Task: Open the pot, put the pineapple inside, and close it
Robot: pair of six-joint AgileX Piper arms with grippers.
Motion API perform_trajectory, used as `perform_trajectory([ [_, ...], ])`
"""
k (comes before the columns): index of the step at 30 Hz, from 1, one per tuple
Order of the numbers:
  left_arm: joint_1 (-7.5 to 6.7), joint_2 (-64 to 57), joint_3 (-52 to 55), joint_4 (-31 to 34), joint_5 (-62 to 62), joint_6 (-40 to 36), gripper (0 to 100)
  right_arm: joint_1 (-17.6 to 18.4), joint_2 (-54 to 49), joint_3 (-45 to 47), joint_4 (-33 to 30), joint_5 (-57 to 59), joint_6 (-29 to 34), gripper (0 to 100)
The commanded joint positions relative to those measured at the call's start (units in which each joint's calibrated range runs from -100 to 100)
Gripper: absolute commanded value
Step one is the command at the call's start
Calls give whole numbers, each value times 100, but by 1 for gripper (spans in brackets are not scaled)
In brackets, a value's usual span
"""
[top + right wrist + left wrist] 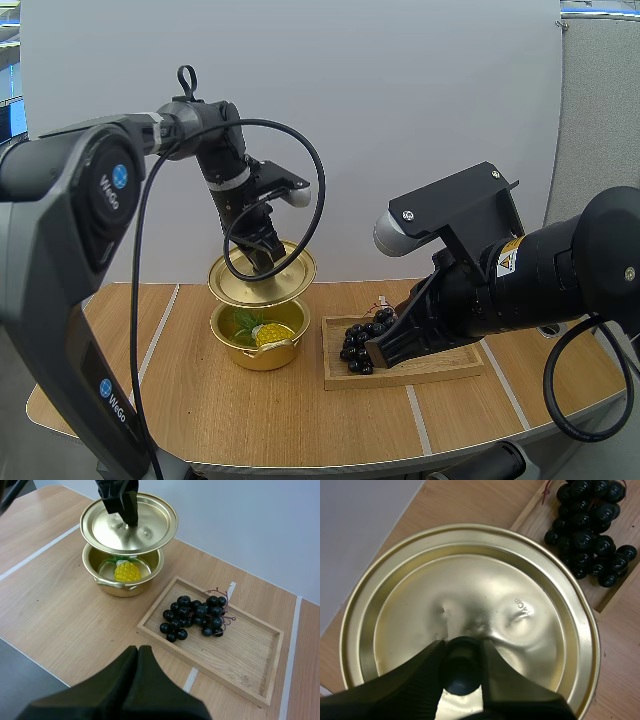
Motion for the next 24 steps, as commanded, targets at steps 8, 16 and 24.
perform_trajectory([
  [8,6,231,164,8,0,54,0,-21,-63,18,30,0,-21,0],
  [16,6,231,726,112,0,95,0,-21,-63,18,30,0,-21,0],
  [24,6,231,756,153,-137,95,0,-21,-63,18,30,0,-21,0],
])
